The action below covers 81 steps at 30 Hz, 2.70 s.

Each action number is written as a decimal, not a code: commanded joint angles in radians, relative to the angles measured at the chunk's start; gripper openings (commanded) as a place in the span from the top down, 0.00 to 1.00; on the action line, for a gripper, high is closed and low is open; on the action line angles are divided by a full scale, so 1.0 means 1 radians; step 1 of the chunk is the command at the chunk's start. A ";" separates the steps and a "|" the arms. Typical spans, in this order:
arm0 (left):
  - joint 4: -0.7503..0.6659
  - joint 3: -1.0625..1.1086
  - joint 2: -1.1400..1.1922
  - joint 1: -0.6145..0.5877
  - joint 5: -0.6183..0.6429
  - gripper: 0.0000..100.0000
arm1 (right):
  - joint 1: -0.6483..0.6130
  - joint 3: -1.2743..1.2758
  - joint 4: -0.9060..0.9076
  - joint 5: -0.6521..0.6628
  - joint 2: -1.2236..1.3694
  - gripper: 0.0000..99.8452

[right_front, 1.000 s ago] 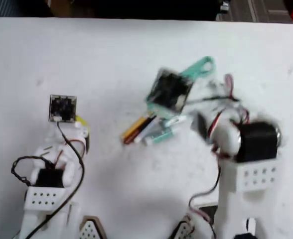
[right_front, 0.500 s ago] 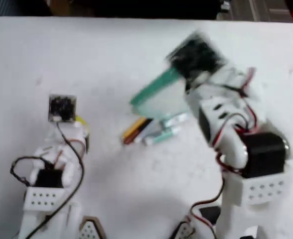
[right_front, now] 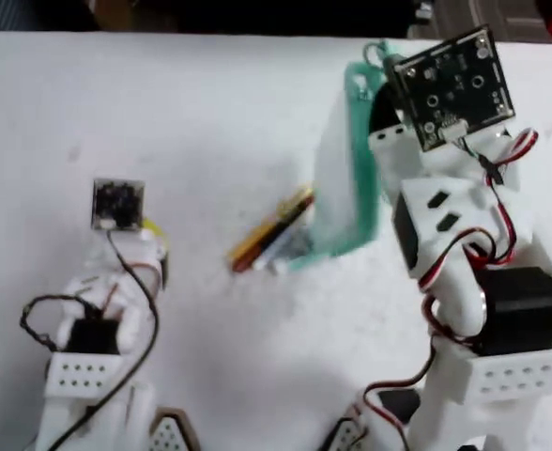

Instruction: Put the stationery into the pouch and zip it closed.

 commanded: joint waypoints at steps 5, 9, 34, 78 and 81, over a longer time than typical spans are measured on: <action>-0.020 -0.025 0.002 0.015 0.003 0.95 | 0.058 -0.038 0.018 -0.008 -0.001 0.98; 0.009 -0.037 0.002 0.016 0.005 0.84 | 0.050 -0.038 0.105 -0.003 -0.001 0.98; 0.213 -0.397 0.002 0.377 -0.104 0.83 | -0.137 -0.084 0.348 -0.003 -0.108 0.98; 0.723 -0.620 -0.437 0.509 -0.213 0.83 | -0.521 0.210 0.400 -0.150 -0.182 0.98; 0.712 -0.535 -0.438 0.510 -0.210 0.83 | -0.585 0.226 0.400 -0.094 -0.186 0.98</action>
